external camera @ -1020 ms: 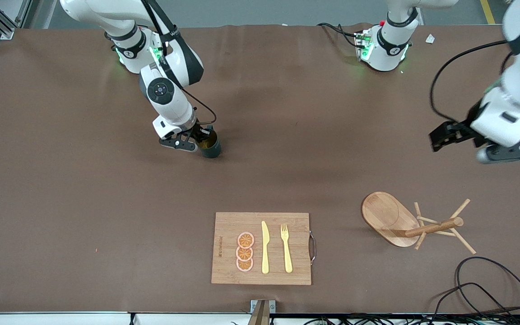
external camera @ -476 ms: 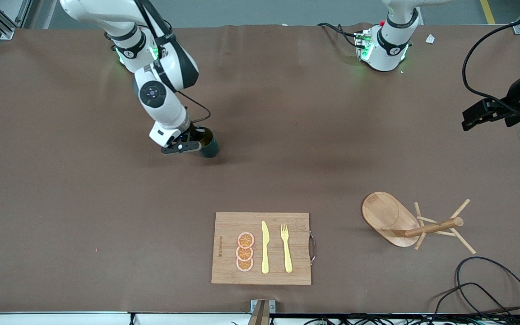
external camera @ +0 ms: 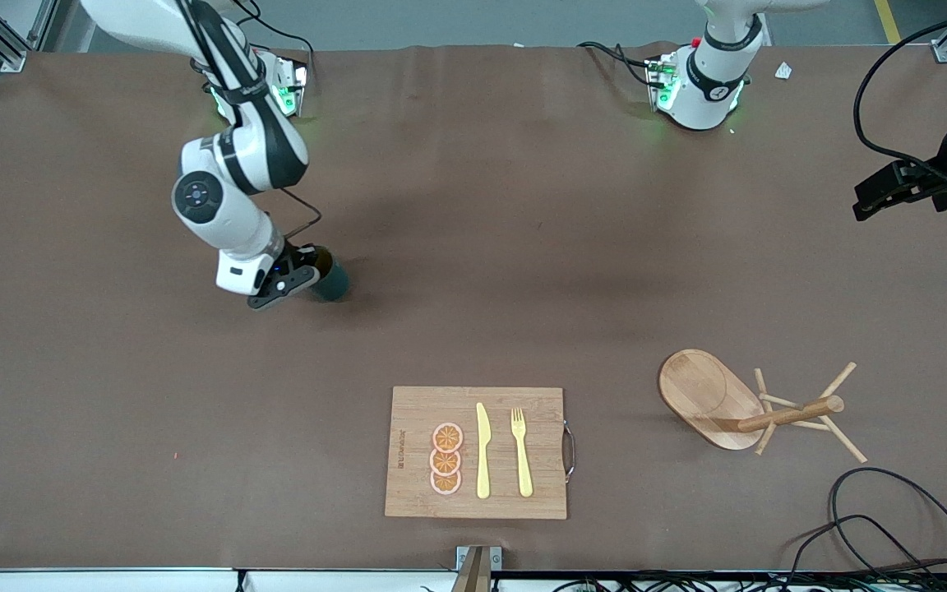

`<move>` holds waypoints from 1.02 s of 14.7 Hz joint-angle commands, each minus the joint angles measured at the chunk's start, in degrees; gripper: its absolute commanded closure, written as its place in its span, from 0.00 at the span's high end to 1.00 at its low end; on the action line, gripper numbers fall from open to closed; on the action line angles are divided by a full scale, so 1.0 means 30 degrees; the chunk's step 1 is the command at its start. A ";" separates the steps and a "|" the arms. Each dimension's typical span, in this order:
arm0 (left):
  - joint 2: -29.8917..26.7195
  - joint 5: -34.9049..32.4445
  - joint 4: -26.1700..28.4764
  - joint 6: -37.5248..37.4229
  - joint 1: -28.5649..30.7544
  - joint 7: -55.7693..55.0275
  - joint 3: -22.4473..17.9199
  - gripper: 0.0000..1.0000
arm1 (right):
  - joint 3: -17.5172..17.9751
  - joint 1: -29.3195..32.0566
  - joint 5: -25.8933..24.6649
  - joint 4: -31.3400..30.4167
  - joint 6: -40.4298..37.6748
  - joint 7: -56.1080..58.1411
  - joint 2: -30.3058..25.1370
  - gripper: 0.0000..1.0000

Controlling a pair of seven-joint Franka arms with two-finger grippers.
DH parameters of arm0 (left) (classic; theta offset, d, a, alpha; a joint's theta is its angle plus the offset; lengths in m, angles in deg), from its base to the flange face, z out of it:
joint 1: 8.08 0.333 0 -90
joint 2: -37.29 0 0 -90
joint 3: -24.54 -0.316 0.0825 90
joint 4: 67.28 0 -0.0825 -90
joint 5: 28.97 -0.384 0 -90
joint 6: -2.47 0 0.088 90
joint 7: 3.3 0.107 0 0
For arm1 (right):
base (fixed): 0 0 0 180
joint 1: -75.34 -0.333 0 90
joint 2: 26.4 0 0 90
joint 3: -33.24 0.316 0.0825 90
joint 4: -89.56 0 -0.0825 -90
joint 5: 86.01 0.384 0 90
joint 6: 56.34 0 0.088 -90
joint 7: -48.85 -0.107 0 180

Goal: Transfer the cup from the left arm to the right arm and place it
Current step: 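Carry the mug with the right gripper away from the cutting board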

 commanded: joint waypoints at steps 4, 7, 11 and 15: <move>-0.1776 0.0314 0.2528 0.0931 -0.0022 0.0249 0.0283 1.00 | 0.0283 0.3616 -0.2492 -0.0337 -0.0647 0.7134 -0.0526 0.00; -0.1691 0.0488 0.2530 0.0932 -0.0080 0.0190 0.0489 1.00 | 0.0312 0.6047 -0.3222 -0.0192 -0.0326 1.2003 -0.0350 0.00; -0.1602 0.1427 0.2442 0.1020 -0.0197 0.0219 0.0489 1.00 | 0.0341 0.7282 -0.6090 0.0132 0.0376 1.2950 -0.0087 0.00; -0.1632 0.1280 0.2471 0.1487 -0.0227 0.0249 0.0518 1.00 | 0.0370 0.7608 -0.6272 0.0190 0.0932 1.4294 0.0556 0.00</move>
